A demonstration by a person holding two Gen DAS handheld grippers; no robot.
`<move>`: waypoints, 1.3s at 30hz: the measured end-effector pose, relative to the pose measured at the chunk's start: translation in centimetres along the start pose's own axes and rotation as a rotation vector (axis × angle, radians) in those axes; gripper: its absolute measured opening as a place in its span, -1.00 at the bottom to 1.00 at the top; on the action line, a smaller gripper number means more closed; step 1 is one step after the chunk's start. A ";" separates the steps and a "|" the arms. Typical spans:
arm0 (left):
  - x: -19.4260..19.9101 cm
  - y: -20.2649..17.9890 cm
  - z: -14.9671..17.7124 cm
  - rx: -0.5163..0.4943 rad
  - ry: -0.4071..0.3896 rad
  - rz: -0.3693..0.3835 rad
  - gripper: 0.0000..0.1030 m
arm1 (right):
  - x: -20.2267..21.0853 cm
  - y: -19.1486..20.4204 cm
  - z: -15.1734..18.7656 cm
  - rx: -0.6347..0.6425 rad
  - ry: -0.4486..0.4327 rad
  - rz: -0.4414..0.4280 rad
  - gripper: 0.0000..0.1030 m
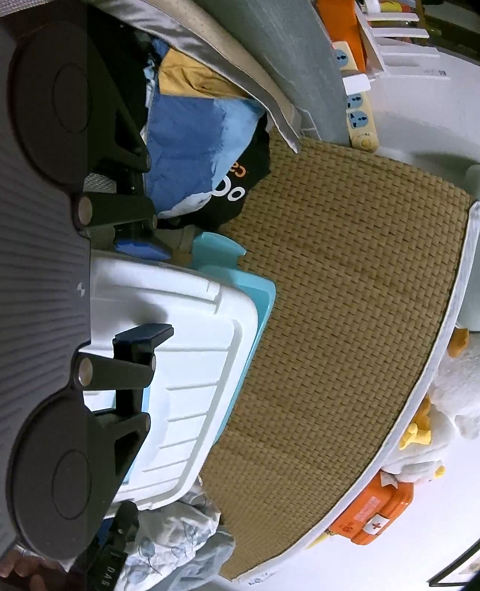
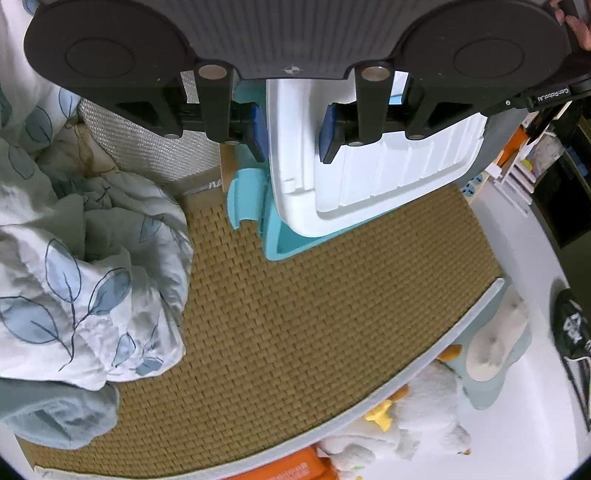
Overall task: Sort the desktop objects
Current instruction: 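Lift and carry the white lid with both grippers over the teal bin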
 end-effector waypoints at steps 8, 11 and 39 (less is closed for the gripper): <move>-2.1 -0.1 -1.7 -0.018 -0.018 -0.022 -0.19 | -2.2 -0.1 -1.5 0.012 -0.002 0.009 -0.35; -3.0 -0.2 -2.5 -0.027 -0.017 -0.031 -0.18 | -3.2 0.1 -2.1 0.021 -0.004 0.010 -0.34; -8.3 -0.3 -4.8 -0.041 0.003 -0.043 -0.18 | -7.9 -0.6 -4.8 0.007 0.010 0.056 -0.33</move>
Point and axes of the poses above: each gripper's, at about its wrist camera, not at the fingertips, and x roughly against the way its jaws point, y to its left, z to its underside, the point moved 5 cm from there along -x, roughly the way its jaws point, and after that the axes turned 2 degrees about -x, right-handed, at the moved point
